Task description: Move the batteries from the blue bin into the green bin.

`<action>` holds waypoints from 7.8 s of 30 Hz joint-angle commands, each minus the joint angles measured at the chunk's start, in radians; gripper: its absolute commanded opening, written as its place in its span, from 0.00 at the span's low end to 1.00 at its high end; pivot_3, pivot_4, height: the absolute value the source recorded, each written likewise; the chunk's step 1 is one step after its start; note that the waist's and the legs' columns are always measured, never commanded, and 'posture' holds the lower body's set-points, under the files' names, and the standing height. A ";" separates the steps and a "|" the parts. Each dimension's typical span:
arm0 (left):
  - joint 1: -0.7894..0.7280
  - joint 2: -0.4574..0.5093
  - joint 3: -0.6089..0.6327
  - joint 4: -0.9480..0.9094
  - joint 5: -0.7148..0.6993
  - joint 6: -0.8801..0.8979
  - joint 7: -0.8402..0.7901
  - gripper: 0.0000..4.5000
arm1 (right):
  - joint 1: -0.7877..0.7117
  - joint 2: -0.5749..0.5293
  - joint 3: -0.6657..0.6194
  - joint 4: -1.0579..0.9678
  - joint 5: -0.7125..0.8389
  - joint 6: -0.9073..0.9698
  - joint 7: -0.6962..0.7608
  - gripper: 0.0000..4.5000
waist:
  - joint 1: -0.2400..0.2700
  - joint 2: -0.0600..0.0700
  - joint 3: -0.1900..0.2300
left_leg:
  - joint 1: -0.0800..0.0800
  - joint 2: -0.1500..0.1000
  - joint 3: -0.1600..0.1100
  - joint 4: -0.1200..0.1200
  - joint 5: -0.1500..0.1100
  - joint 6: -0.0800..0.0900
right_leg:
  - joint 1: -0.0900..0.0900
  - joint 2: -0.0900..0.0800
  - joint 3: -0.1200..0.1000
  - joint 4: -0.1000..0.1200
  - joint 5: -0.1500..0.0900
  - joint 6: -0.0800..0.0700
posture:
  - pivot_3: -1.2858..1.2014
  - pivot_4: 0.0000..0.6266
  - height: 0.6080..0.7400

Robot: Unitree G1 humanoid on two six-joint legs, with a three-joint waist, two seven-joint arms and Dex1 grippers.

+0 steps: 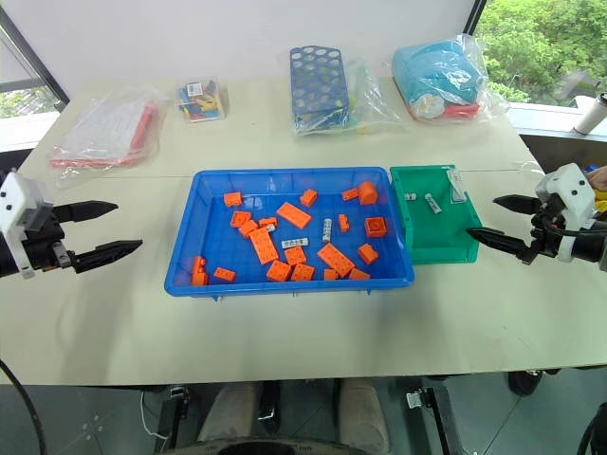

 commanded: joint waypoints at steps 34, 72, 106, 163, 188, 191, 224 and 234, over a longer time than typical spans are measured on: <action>-0.005 -0.002 -0.016 -0.181 -0.121 0.074 -0.035 1.00 | -0.264 0.083 0.167 -0.369 0.098 0.358 -0.106 0.99 | -0.001 0.001 0.000 | 0.000 0.000 0.000 0.000 0.000 0.000 | 0.000 0.000 0.000 0.001 0.000 0.000 | 0.52 0.24 0.98; -0.173 -0.032 -0.215 -0.176 -0.085 0.052 -0.005 1.00 | -0.571 0.890 0.550 -0.139 0.073 0.911 -0.585 0.99 | -0.007 0.000 0.000 | -0.003 -0.001 0.001 0.001 0.000 0.000 | -0.003 0.003 -0.001 0.002 0.003 0.003 | 0.52 0.24 0.98; -0.223 -0.050 -0.232 -0.141 -0.056 0.025 0.006 1.00 | -0.574 1.047 0.664 -0.105 0.049 0.857 -0.486 0.01 | -0.005 0.000 0.000 | -0.003 -0.001 0.001 -0.001 0.000 0.000 | -0.003 0.003 -0.001 0.002 0.003 0.003 | 0.52 0.24 0.98; -0.231 -0.089 -0.260 -0.143 -0.038 0.002 0.028 1.00 | -0.704 0.824 0.800 -0.022 -0.337 0.448 -0.293 0.65 | -0.029 -0.001 0.000 | -0.004 -0.001 0.001 -0.003 0.001 -0.001 | -0.005 0.002 -0.001 0.001 0.003 0.003 | 0.52 0.24 0.98; -0.228 -0.089 -0.251 -0.150 -0.029 -0.001 0.020 1.00 | -0.720 0.896 0.855 0.257 -0.434 0.245 -0.270 0.54 | -0.030 -0.001 0.000 | -0.003 -0.001 0.001 -0.003 0.001 -0.001 | -0.005 0.003 -0.001 0.002 0.003 0.003 | 0.52 0.24 0.98; -0.222 -0.091 -0.248 -0.157 -0.031 0.002 0.026 1.00 | -0.717 0.900 0.850 0.267 -0.437 0.228 -0.260 0.28 | -0.029 -0.001 0.000 | -0.003 -0.001 0.001 -0.003 0.001 -0.001 | -0.004 0.003 -0.001 0.002 0.003 0.003 | 0.52 0.24 0.98; -0.275 -0.187 -0.330 -0.129 -0.040 0.018 0.010 1.00 | -0.375 0.233 0.217 -0.444 -0.167 0.785 -0.412 0.64 | -0.003 -0.001 0.000 | -0.003 -0.002 0.001 -0.003 0.001 -0.001 | -0.004 0.003 0.000 0.000 0.003 0.003 | 0.52 0.24 0.98; -0.253 -0.192 -0.317 -0.160 -0.040 0.025 0.035 1.00 | -0.539 0.471 0.372 -0.514 -0.064 0.847 -0.459 0.72 | -0.004 -0.001 0.000 | -0.003 -0.001 0.001 -0.003 0.001 -0.001 | -0.004 0.003 0.000 0.000 0.003 0.003 | 0.52 0.24 0.98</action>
